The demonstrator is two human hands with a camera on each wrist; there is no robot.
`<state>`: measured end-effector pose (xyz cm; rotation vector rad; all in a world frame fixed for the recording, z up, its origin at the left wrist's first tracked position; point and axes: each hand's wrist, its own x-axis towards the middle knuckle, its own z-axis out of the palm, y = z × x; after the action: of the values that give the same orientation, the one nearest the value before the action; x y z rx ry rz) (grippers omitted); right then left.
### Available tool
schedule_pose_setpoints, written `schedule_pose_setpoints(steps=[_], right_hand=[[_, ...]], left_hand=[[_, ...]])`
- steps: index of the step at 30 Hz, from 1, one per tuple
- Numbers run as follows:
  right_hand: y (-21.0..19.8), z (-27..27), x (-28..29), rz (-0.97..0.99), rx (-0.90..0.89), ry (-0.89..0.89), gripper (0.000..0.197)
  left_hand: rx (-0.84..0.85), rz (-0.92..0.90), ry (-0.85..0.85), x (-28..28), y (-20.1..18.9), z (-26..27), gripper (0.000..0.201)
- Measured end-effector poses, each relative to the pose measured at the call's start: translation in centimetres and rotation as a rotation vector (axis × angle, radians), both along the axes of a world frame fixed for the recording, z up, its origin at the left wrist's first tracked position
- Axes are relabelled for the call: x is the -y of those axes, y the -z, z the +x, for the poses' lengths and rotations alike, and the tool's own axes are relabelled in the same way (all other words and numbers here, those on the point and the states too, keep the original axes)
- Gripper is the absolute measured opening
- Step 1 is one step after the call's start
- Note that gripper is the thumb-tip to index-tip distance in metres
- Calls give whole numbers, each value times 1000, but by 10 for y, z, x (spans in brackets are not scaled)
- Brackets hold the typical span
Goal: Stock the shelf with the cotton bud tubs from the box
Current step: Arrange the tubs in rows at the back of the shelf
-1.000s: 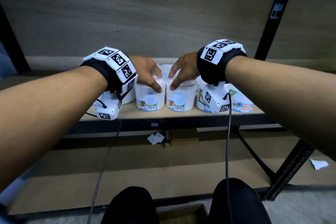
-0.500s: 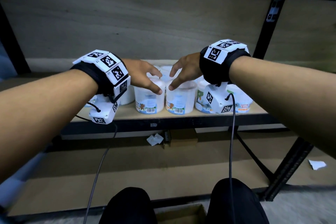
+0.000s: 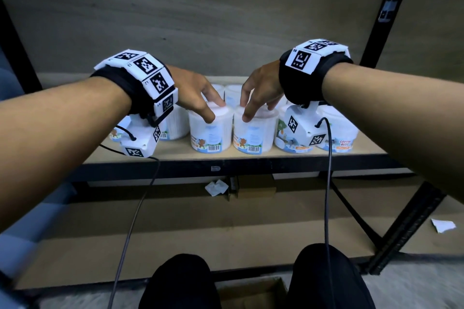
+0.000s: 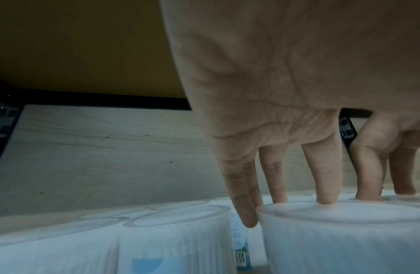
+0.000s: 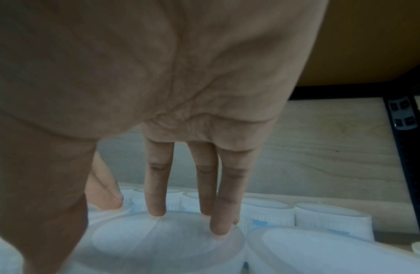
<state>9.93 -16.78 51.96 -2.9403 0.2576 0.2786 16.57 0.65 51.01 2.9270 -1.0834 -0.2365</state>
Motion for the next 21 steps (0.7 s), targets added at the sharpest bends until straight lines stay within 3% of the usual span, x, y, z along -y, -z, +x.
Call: schedule_pose_setpoints(steps=[7,11,15,21], right_hand=[[1,-1,5,19,-15,-66,41],[-2,-6,9,10,-58,-133,41],[-2,-9,15,44,-94,-191,42],[0,-9,18,70,-90,-193,45]], left_hand=[[9,-67,-51,3,5,-1,45],[0,-72,-65,2,8,1,60],[119,-41,-85,4,12,-3,73],[174,-23,-93,4,15,-5,80]])
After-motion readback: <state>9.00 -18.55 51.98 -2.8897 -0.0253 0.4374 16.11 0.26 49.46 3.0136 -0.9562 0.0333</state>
